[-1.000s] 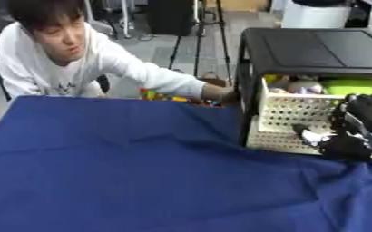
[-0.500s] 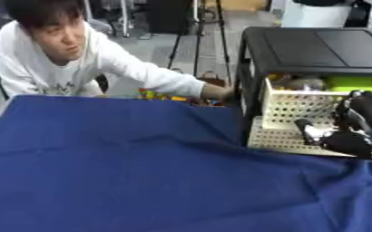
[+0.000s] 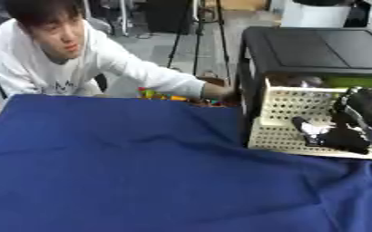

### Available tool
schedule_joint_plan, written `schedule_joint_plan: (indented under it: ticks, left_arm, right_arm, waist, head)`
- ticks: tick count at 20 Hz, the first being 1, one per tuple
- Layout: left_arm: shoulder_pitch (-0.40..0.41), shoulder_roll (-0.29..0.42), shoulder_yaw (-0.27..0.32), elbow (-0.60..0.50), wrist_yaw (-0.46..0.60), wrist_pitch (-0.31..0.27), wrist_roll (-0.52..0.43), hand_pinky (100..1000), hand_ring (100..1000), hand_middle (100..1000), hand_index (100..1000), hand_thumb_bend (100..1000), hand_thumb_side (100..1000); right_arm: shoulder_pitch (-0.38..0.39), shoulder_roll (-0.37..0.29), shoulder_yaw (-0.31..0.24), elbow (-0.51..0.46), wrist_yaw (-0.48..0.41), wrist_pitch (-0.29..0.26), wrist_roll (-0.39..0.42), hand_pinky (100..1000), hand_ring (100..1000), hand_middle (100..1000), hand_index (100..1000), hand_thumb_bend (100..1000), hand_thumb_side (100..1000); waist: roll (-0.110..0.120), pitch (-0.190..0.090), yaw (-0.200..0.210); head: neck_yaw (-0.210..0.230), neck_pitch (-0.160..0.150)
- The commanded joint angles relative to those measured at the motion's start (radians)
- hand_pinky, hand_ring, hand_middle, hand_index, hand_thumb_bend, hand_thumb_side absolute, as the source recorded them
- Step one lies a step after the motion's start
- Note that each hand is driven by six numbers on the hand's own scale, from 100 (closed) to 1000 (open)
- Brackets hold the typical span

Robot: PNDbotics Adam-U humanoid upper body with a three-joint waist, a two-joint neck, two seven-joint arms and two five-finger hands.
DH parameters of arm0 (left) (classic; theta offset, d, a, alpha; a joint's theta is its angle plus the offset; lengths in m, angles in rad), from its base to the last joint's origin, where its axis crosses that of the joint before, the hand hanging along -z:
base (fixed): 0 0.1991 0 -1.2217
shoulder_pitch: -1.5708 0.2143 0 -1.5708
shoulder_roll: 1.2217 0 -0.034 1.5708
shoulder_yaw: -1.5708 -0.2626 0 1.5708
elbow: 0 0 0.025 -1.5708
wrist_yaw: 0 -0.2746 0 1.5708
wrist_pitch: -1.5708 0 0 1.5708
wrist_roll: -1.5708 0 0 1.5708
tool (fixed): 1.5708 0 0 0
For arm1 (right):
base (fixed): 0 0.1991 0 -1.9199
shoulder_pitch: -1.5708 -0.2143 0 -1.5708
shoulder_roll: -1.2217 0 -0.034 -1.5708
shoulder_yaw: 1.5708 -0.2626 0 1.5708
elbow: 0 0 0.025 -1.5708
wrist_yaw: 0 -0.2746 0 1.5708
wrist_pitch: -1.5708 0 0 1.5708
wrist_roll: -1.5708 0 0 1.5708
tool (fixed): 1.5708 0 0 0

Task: Pick up objects from table and place into drawer.

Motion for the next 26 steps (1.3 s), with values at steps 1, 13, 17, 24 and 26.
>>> schedule_joint_plan:
  ticks: [1, 13, 17, 24, 26]
  left_arm:
    - [-0.011, 0.008, 0.000, -0.013, -0.005, -0.002, -0.005, 552, 618, 686, 896, 383, 994]
    - [-0.014, 0.006, -0.002, -0.013, -0.007, -0.002, -0.010, 553, 617, 685, 897, 381, 995]
    - [-0.017, 0.005, -0.003, -0.013, -0.008, -0.003, -0.013, 554, 616, 684, 897, 379, 996]
    - [-0.020, 0.003, -0.003, -0.013, -0.010, -0.009, -0.017, 554, 615, 683, 897, 378, 997]
    - [-0.021, 0.002, -0.003, -0.013, -0.011, -0.010, -0.018, 554, 615, 683, 897, 378, 997]
  right_arm:
    - [-0.016, -0.011, 0.004, 0.005, -0.009, -0.002, -0.006, 139, 568, 728, 882, 471, 991]
    - [-0.039, -0.012, 0.002, 0.027, -0.001, 0.000, -0.024, 143, 576, 732, 889, 474, 993]
    - [-0.047, -0.014, 0.002, 0.038, 0.001, 0.000, -0.031, 147, 580, 735, 893, 475, 993]
    - [-0.059, -0.016, -0.004, 0.055, 0.001, -0.001, -0.045, 149, 581, 737, 899, 485, 992]
    - [-0.061, -0.017, -0.006, 0.058, -0.001, -0.001, -0.050, 149, 582, 737, 900, 486, 992]
  waist:
    - [0.000, -0.009, 0.006]
    - [-0.004, 0.003, 0.012]
    - [-0.005, 0.009, 0.019]
    - [-0.006, 0.025, 0.031]
    - [-0.006, 0.030, 0.033]
  head:
    - [-0.005, -0.015]
    - [-0.014, -0.031]
    - [-0.020, -0.038]
    - [-0.026, -0.047]
    - [-0.027, -0.049]
